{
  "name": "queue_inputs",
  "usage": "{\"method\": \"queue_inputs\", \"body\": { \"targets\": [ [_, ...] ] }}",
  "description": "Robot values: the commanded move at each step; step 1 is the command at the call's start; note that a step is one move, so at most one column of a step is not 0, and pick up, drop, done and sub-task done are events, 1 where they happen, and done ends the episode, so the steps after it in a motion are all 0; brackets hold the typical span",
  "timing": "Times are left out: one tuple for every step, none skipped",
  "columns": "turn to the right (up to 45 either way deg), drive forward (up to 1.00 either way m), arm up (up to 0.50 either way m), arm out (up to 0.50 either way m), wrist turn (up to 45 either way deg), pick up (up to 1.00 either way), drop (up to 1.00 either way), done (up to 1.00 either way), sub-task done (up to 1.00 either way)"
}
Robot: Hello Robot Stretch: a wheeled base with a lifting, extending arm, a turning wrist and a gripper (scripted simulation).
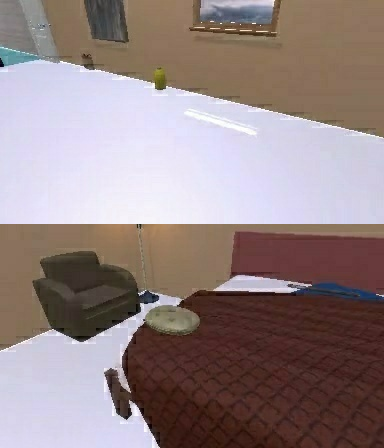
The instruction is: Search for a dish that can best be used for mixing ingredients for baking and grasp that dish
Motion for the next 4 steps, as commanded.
{"method": "queue_inputs", "body": {
  "targets": [
    [0.0,0.65,0.00,0.00,0.0,0.00,0.00,0.00,0.00],
    [-42.0,0.00,0.00,0.00,0.0,0.00,0.00,0.00,0.00],
    [0.0,1.00,0.00,0.00,0.0,0.00,0.00,0.00,0.00],
    [0.0,1.00,0.00,0.00,0.0,0.00,0.00,0.00,0.00]
  ]
}}
